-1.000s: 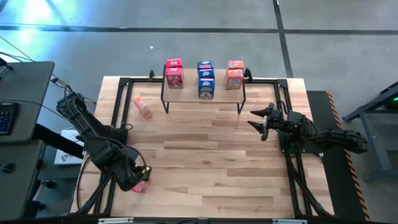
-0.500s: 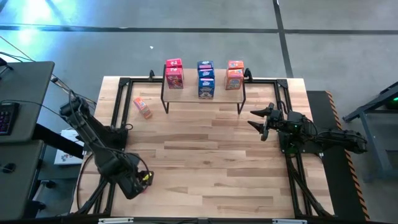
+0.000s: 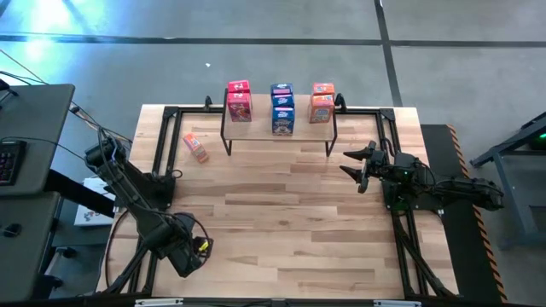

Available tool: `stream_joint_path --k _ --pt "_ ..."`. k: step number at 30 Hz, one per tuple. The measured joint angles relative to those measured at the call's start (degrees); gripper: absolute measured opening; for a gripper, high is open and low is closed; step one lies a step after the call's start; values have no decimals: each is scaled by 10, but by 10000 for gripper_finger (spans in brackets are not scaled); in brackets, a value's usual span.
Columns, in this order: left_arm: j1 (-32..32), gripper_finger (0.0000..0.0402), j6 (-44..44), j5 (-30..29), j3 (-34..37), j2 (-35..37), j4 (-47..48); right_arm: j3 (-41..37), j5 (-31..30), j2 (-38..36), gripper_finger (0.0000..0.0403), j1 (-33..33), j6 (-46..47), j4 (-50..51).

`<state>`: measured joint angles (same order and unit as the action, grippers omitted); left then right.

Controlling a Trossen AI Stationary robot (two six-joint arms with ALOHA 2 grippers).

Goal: Stack cereal on shelf
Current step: Put the red cereal box on the shelf

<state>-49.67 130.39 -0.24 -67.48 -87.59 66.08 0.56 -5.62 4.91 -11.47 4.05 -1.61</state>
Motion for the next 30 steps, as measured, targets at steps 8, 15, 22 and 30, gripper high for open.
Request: stream_joint_path --k 8,15,22,30 --pt "0 175 0 7 0 0 0 0 0 0 248 0 0 0" --pt "7 136 -21 6 0 1 1 0 0 0 248 0 0 0" --pt "44 129 -110 5 0 20 1 0 0 0 248 0 0 0" --pt "118 129 -267 -24 0 72 7 0 0 0 248 0 0 0"
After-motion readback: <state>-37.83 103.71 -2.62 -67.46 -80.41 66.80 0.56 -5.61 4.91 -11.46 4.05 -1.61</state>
